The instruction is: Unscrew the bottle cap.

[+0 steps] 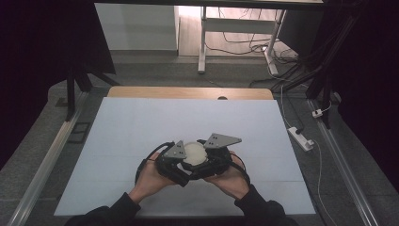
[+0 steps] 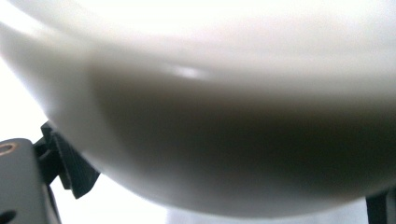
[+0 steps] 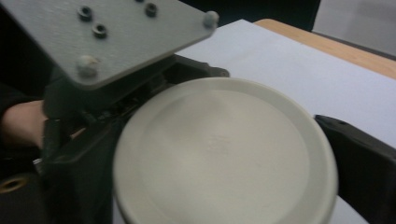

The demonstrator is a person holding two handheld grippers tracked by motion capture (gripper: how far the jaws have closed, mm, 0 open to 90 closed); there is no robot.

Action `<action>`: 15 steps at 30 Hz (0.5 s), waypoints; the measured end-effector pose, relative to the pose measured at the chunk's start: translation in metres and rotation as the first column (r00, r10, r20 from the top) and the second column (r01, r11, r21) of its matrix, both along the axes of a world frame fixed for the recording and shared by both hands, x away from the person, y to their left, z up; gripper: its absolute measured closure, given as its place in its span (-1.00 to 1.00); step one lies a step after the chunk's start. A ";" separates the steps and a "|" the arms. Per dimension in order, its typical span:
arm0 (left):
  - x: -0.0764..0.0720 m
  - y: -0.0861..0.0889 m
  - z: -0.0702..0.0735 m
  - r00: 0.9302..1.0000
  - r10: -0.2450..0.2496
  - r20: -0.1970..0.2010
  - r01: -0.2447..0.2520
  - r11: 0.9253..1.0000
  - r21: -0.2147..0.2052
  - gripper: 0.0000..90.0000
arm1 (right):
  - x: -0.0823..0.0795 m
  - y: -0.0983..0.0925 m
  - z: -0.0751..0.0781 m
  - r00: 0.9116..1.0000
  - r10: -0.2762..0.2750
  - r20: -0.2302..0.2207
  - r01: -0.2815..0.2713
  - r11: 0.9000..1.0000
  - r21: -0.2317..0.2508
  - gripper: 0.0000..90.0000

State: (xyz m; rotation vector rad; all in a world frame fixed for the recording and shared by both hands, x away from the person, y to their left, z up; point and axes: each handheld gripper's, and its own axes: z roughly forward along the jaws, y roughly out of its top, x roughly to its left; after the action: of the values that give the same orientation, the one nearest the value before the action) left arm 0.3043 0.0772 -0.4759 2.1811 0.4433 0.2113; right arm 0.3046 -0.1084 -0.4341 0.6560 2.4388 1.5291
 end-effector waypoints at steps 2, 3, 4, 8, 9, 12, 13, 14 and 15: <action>0.000 -0.001 0.000 1.000 -0.001 0.001 0.001 1.000 0.002 -0.84 | 0.000 -0.001 0.000 1.000 0.003 -0.004 -0.003 1.000 0.001 -0.85; 0.000 -0.001 -0.001 1.000 -0.005 -0.002 0.005 1.000 0.003 -0.84 | 0.000 -0.001 0.000 1.000 0.006 0.002 -0.006 1.000 -0.004 -0.85; 0.000 -0.001 -0.001 1.000 -0.010 -0.006 0.010 1.000 0.001 -0.84 | 0.000 -0.002 0.000 1.000 0.009 0.008 -0.009 1.000 -0.008 -0.84; 0.001 0.000 -0.002 0.999 -0.045 -0.017 0.044 0.999 -0.011 -0.84 | 0.001 -0.004 -0.001 0.999 0.045 0.014 -0.045 0.999 -0.006 -0.83; 0.001 0.000 -0.001 0.998 -0.062 -0.018 0.062 0.998 -0.013 -0.84 | 0.002 -0.005 -0.001 0.998 0.063 0.013 -0.063 0.998 0.003 -0.83; 0.002 0.001 -0.001 0.993 -0.113 -0.026 0.112 0.993 -0.021 -0.84 | 0.004 -0.009 -0.001 0.992 0.128 0.006 -0.128 0.992 0.011 -0.83; 0.002 0.001 -0.001 0.991 -0.132 -0.030 0.131 0.991 -0.025 -0.84 | 0.005 -0.011 0.000 0.988 0.154 0.004 -0.154 0.988 0.013 -0.83; 0.002 0.001 -0.001 0.988 -0.151 -0.035 0.150 0.988 -0.031 -0.84 | 0.006 -0.012 0.000 0.984 0.180 -0.003 -0.180 0.984 0.014 -0.83; 0.002 0.001 -0.002 0.985 -0.170 -0.040 0.169 0.985 -0.034 -0.84 | 0.008 -0.013 0.000 0.978 0.209 -0.010 -0.208 0.978 0.016 -0.83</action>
State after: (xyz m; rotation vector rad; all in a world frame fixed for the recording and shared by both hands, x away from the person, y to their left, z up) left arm 0.3065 0.0783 -0.4775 2.1833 0.2802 0.0638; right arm 0.3121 -0.1212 -0.4340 0.4224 2.5769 1.6225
